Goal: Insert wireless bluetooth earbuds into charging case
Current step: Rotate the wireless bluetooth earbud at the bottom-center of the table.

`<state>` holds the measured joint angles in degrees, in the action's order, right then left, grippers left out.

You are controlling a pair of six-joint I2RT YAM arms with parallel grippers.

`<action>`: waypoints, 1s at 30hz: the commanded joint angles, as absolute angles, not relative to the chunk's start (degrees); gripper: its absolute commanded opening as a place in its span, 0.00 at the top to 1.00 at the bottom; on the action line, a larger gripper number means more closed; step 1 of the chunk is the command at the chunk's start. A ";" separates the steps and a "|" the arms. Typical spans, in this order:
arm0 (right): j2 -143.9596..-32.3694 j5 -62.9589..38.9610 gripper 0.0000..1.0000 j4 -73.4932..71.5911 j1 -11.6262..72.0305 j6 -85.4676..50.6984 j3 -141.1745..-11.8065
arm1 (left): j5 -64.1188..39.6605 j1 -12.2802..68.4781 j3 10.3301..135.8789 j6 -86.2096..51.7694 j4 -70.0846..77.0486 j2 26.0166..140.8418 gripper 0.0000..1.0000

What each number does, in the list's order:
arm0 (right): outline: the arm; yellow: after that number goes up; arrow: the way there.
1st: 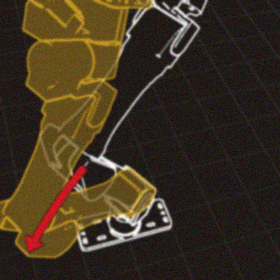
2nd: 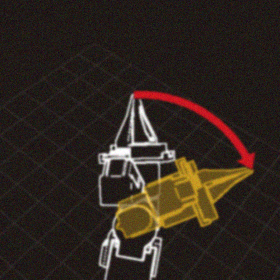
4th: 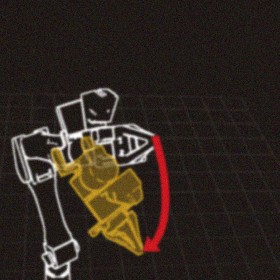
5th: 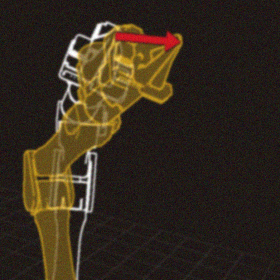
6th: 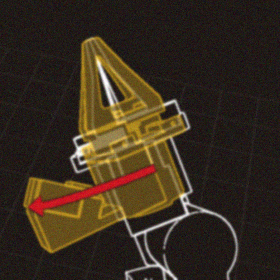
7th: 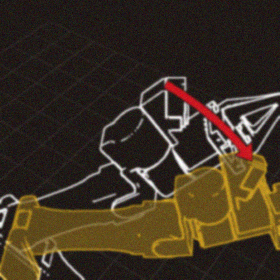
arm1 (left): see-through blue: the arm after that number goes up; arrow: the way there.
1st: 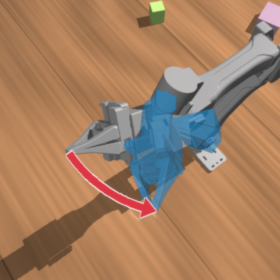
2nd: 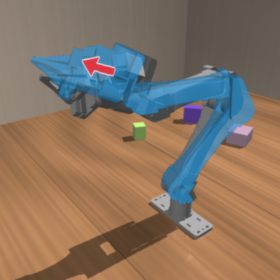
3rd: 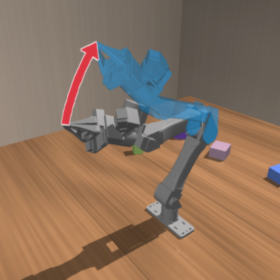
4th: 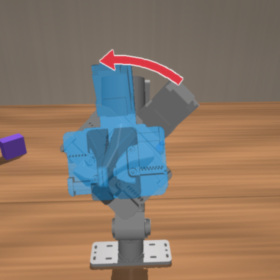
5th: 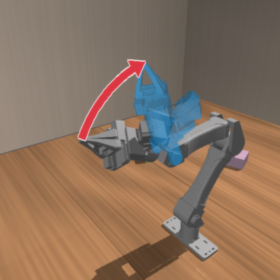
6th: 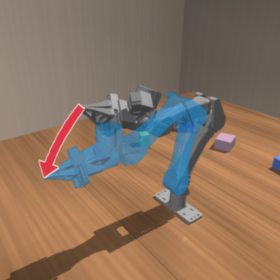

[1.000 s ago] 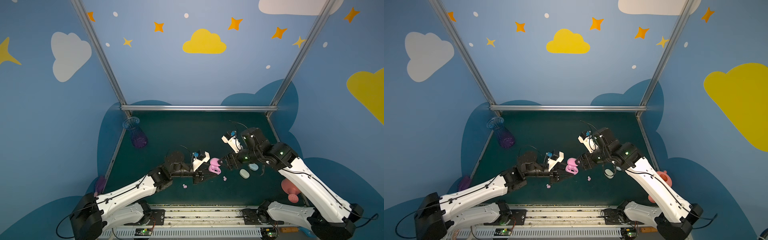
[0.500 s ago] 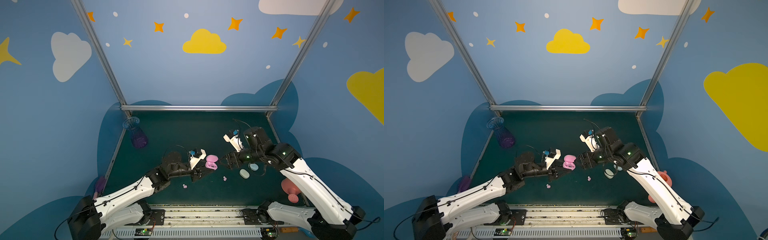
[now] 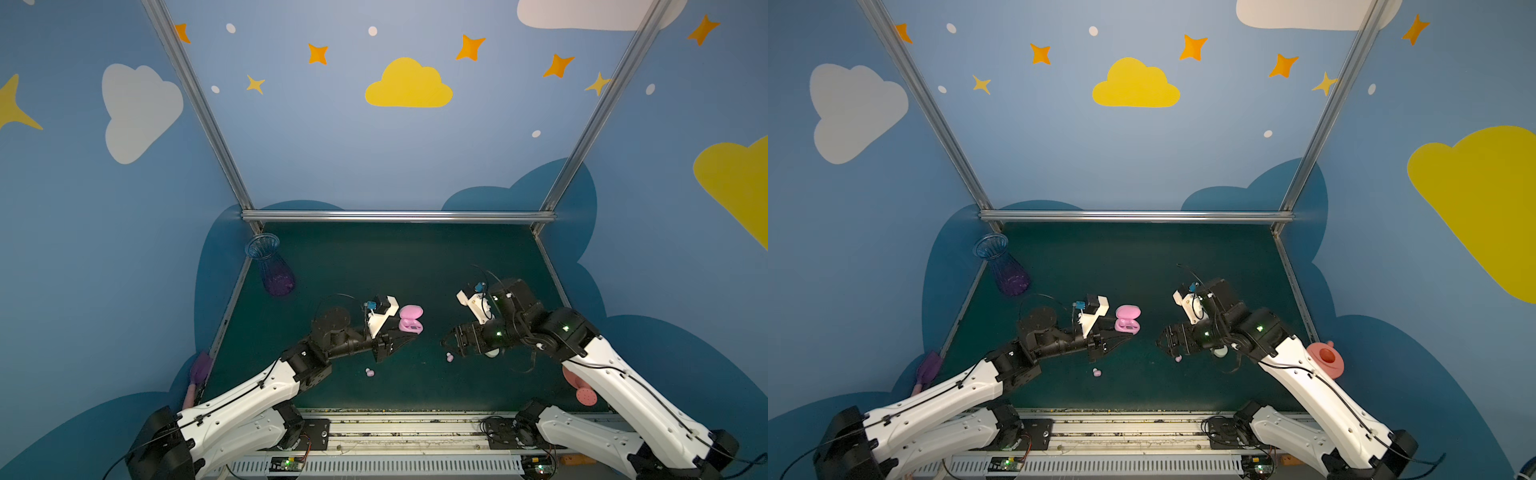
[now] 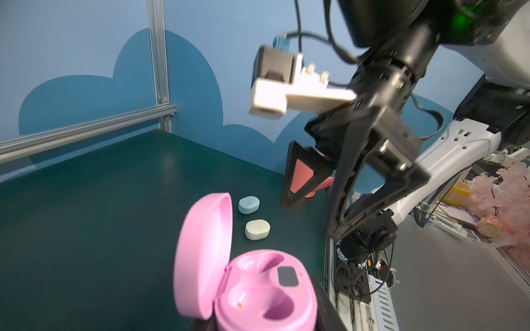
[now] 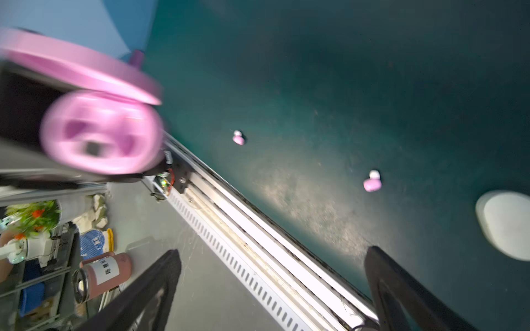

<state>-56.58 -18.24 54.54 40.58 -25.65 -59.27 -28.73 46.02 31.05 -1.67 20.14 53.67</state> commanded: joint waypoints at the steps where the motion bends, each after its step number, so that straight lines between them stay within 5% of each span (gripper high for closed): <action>1: -57.57 -16.20 0.02 48.68 40.34 -31.96 -53.28 | -27.69 45.79 29.59 -1.41 21.84 52.56 0.87; 11: -63.69 -11.57 0.03 34.72 38.64 -44.93 -40.64 | -27.80 45.79 29.25 -1.58 21.52 51.59 0.87; 30: -76.27 -18.97 0.04 21.47 35.75 -50.31 -35.40 | -27.31 45.79 29.09 -2.07 21.74 52.01 0.87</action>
